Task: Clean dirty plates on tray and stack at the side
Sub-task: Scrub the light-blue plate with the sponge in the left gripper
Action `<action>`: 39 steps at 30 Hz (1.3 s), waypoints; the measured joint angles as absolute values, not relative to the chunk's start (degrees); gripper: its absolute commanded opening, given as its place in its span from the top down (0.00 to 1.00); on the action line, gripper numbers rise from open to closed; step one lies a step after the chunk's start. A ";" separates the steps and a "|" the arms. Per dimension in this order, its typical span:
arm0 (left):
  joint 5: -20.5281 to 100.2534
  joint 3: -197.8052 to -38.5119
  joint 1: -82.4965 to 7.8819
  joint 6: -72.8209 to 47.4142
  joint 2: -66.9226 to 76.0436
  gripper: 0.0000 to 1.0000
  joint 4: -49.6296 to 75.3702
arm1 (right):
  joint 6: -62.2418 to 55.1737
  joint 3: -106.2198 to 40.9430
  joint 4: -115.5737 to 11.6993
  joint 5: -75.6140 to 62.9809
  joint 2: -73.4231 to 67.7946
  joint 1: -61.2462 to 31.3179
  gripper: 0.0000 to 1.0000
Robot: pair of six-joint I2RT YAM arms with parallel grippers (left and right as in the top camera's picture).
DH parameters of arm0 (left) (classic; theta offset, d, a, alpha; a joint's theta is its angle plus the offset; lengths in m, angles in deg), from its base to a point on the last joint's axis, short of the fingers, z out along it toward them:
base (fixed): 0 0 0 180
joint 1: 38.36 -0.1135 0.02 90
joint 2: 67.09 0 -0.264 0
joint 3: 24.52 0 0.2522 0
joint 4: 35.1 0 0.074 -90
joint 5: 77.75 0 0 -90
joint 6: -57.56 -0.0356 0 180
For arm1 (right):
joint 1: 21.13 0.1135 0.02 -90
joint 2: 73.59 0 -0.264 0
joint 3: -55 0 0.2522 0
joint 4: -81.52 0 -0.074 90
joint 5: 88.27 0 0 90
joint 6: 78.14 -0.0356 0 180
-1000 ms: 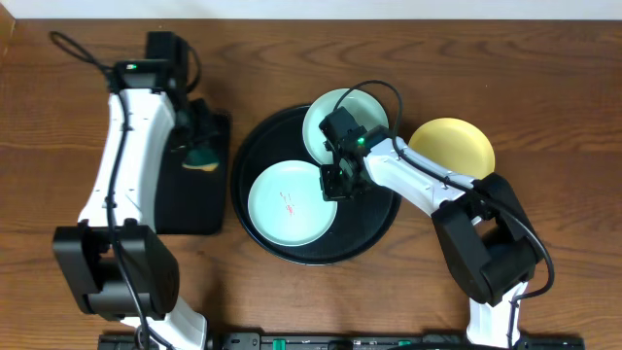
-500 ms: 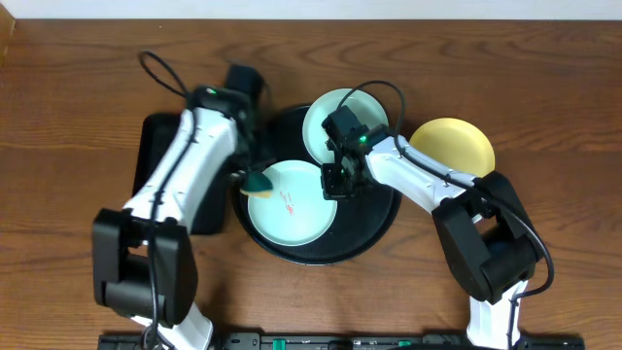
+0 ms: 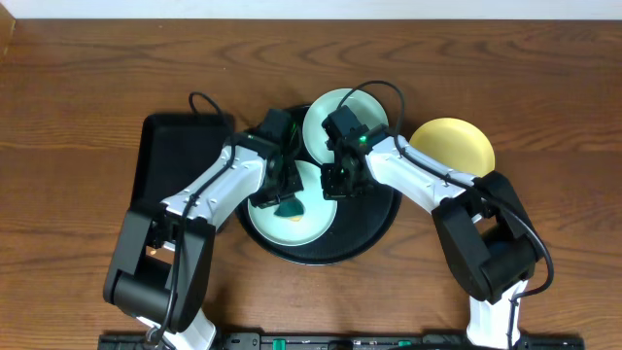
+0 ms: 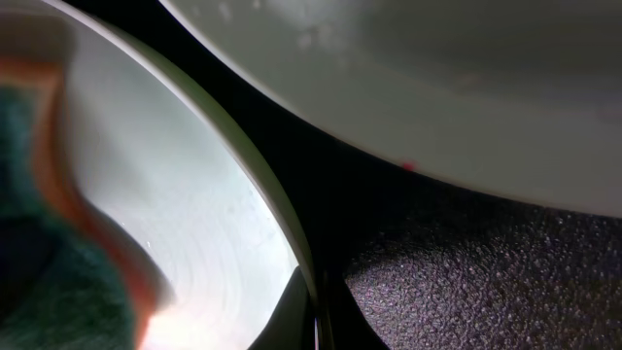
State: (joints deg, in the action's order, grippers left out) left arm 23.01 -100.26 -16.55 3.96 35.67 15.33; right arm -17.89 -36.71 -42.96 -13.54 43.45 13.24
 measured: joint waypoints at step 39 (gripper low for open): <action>31.95 -99.14 -16.82 8.22 35.52 0.93 17.93 | -17.92 -36.71 -43.01 -13.76 43.53 13.24 0.99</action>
